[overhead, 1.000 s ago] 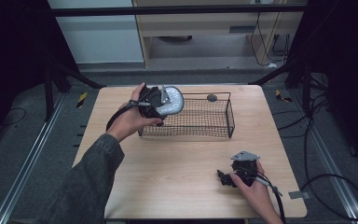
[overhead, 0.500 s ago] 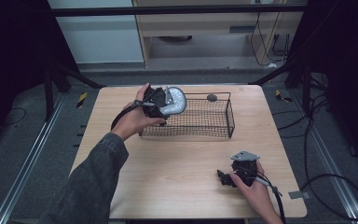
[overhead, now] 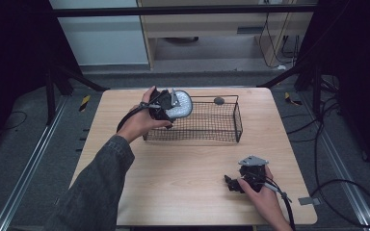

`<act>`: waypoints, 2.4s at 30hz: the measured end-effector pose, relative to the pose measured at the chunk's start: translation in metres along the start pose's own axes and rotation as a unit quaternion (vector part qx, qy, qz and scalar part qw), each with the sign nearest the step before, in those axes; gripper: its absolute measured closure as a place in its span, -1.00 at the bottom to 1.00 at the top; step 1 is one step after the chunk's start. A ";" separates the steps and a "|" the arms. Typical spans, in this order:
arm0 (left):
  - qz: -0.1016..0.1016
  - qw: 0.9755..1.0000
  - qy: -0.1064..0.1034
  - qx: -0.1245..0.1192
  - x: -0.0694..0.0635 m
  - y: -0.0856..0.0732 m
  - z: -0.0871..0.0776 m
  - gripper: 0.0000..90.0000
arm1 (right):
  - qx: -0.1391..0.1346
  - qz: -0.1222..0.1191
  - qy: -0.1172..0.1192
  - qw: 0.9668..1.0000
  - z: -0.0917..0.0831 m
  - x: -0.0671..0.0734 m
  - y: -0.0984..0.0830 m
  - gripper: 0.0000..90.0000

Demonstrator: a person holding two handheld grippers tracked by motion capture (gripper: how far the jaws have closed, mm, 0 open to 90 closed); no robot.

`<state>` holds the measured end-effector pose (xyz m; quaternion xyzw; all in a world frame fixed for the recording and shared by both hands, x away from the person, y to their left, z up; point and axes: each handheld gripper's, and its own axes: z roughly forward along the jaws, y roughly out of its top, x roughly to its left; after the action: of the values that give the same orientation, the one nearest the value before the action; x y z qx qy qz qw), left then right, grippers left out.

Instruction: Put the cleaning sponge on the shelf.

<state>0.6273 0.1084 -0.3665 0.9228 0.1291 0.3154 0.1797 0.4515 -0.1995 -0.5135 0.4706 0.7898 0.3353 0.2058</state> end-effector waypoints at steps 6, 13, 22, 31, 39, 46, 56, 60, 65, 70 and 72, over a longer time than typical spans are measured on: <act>0.001 1.000 -0.001 0.005 0.001 -0.001 0.005 -0.89 | 0.000 0.001 0.001 1.000 0.000 0.000 0.000 -0.99; -0.005 1.000 -0.010 0.004 0.003 -0.003 0.013 -0.91 | 0.000 0.000 0.000 1.000 0.000 0.000 0.000 -0.99; -0.033 0.999 -0.032 0.007 0.007 -0.005 0.025 -0.93 | 0.000 -0.002 -0.001 1.000 0.000 0.000 0.000 -0.99; -0.035 0.999 -0.033 0.003 0.007 -0.004 0.017 -0.90 | 0.002 0.004 0.002 1.000 -0.001 0.000 0.000 -0.99; -0.026 0.999 -0.033 -0.008 0.001 0.001 0.008 -0.90 | 0.000 0.002 0.002 1.000 0.000 0.000 0.000 -0.99; -0.029 0.999 -0.035 -0.020 -0.004 0.004 0.005 -0.90 | 0.000 0.003 0.002 1.000 0.000 0.000 0.000 -0.99; -0.031 0.999 -0.033 -0.019 -0.017 0.006 -0.003 -0.90 | 0.001 0.004 0.002 1.000 0.000 0.000 0.000 -0.99; -0.034 0.999 -0.033 -0.017 -0.024 0.007 -0.009 -0.90 | 0.002 0.007 0.003 1.000 -0.001 0.001 0.000 -0.99; -0.044 0.998 -0.039 -0.025 -0.033 0.006 -0.015 -0.90 | 0.001 0.004 0.002 1.000 0.000 0.000 0.000 -0.99; -0.044 0.998 -0.044 -0.025 -0.041 0.007 -0.018 -0.90 | 0.001 0.003 0.001 1.000 0.000 0.000 0.000 -0.99; -0.045 0.997 -0.047 -0.028 -0.043 0.008 -0.021 -0.91 | 0.001 0.004 0.001 1.000 0.000 0.000 0.000 -0.99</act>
<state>0.5828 0.0911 -0.3707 0.9242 0.1535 0.2670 0.2256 0.4511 -0.1993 -0.5133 0.4733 0.7887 0.3356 0.2030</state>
